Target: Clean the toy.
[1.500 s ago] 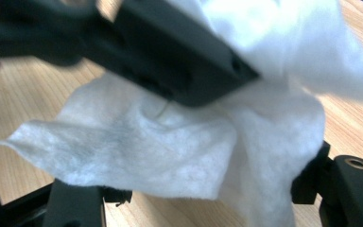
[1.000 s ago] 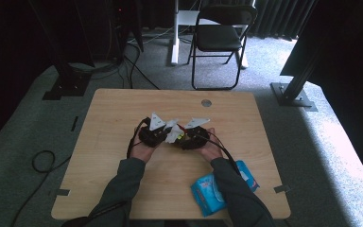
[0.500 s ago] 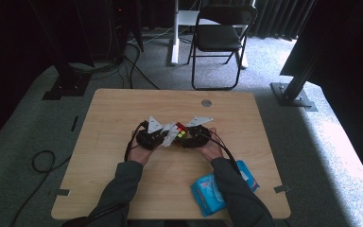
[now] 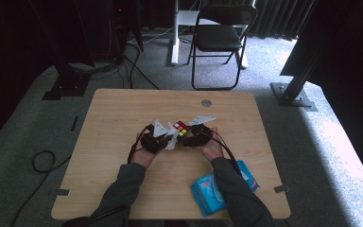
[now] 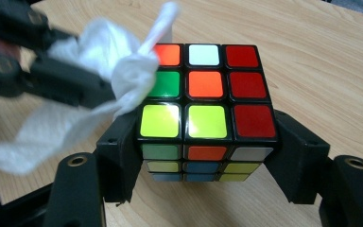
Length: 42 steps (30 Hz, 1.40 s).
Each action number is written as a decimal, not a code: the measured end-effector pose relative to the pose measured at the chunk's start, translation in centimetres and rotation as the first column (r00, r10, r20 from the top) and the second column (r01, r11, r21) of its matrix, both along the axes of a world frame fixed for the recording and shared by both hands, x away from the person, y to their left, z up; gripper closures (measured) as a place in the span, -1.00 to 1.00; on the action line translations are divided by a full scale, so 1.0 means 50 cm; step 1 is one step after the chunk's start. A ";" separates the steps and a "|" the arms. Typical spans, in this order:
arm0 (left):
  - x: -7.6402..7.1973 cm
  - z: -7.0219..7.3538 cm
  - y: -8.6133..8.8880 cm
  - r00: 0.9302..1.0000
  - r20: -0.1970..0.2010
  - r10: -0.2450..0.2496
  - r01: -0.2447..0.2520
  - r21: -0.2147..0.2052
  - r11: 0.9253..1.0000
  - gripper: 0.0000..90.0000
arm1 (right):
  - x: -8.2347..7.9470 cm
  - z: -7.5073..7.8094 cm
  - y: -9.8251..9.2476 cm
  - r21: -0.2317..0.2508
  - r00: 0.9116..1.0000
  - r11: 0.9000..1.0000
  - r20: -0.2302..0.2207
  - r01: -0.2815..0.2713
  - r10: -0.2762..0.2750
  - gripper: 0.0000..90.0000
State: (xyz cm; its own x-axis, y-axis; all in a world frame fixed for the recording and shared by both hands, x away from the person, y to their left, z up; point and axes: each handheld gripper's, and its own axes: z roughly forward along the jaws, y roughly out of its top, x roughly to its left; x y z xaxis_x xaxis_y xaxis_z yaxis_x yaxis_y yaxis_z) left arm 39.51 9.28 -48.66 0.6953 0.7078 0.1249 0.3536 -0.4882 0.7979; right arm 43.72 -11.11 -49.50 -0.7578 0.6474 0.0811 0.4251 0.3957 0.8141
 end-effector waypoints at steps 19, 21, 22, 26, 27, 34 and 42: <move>-0.001 -0.042 -0.019 0.999 -0.048 -0.019 0.022 0.057 0.998 0.82 | 0.001 0.003 -0.006 0.033 1.000 0.999 0.001 0.005 -0.005 -0.24; -0.001 -0.039 -0.018 0.999 -0.044 -0.018 0.020 0.053 0.998 0.82 | 0.001 0.003 -0.005 0.031 1.000 1.000 -0.002 0.004 -0.004 -0.24; -0.001 -0.037 -0.017 0.999 -0.041 -0.019 0.021 0.054 0.998 0.82 | 0.000 0.002 -0.005 0.029 1.000 1.000 -0.003 0.004 -0.004 -0.24; -0.001 -0.027 -0.013 0.999 -0.031 -0.014 0.015 0.039 0.999 0.82 | 0.000 0.001 -0.004 0.022 1.000 1.000 -0.001 -0.001 0.001 -0.24; 0.000 -0.023 -0.012 1.000 -0.029 -0.011 0.012 0.034 0.999 0.82 | 0.000 0.001 -0.004 0.022 1.000 1.000 0.000 -0.002 0.002 -0.24; 0.002 0.007 -0.001 1.000 0.003 0.001 -0.001 -0.006 1.000 0.82 | 0.000 -0.001 0.000 0.010 1.000 1.000 -0.003 -0.008 0.008 -0.24; -0.001 0.021 0.003 1.000 0.021 0.005 -0.005 -0.024 1.000 0.82 | 0.000 -0.002 0.002 -0.001 1.000 1.000 -0.001 -0.009 0.009 -0.24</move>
